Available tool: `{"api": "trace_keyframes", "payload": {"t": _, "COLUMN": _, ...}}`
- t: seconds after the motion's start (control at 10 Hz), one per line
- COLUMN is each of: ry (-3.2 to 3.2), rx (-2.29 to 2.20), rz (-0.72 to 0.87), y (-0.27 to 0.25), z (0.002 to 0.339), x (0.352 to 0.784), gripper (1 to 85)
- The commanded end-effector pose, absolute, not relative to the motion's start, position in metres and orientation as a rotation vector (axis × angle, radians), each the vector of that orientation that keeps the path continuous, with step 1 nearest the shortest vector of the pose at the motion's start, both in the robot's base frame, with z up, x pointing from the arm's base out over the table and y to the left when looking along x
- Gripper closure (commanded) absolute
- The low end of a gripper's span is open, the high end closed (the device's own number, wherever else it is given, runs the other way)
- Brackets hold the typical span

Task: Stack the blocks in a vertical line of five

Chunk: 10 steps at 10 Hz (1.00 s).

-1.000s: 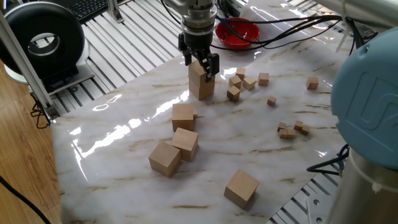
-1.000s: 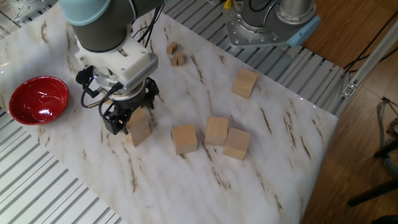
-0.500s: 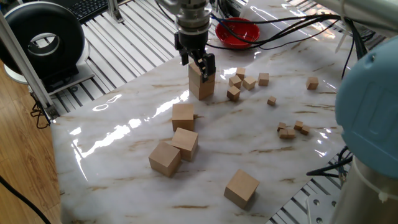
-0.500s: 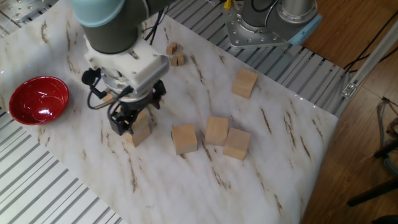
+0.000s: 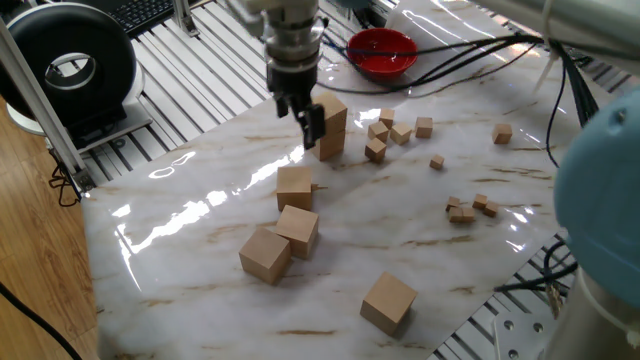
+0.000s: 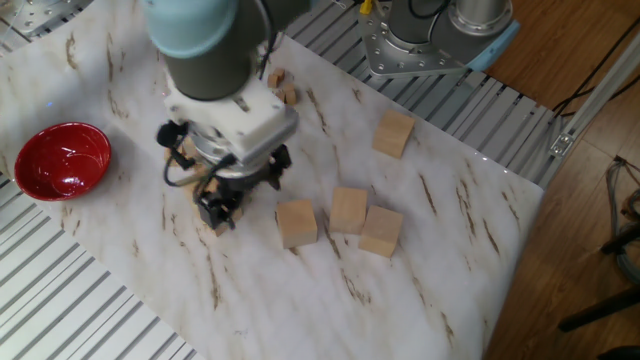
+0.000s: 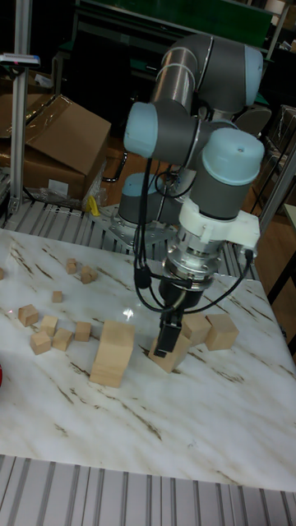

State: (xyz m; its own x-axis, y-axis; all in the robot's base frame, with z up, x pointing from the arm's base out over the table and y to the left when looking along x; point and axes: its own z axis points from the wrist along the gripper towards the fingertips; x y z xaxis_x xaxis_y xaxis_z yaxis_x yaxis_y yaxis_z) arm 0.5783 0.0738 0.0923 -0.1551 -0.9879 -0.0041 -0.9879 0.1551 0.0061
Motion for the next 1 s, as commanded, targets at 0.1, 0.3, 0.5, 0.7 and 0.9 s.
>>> {"api": "trace_keyframes", "payload": {"t": 0.1, "ry": -2.311, "rx": 2.183, "rz": 0.152, "y": 0.098, "z": 0.072, "x": 0.589, "gripper": 0.7}}
{"api": "trace_keyframes", "payload": {"t": 0.3, "ry": -2.447, "rx": 2.078, "rz": 0.118, "y": 0.115, "z": 0.064, "x": 0.586, "gripper": 0.7}}
{"api": "trace_keyframes", "payload": {"t": 0.5, "ry": -2.547, "rx": 1.996, "rz": 0.051, "y": 0.119, "z": 0.062, "x": 0.588, "gripper": 0.7}}
{"api": "trace_keyframes", "payload": {"t": 0.7, "ry": -2.679, "rx": 1.868, "rz": -0.091, "y": 0.123, "z": 0.062, "x": 0.59, "gripper": 0.7}}
{"api": "trace_keyframes", "payload": {"t": 0.9, "ry": -2.725, "rx": 1.772, "rz": -0.144, "y": 0.122, "z": 0.063, "x": 0.585, "gripper": 0.7}}
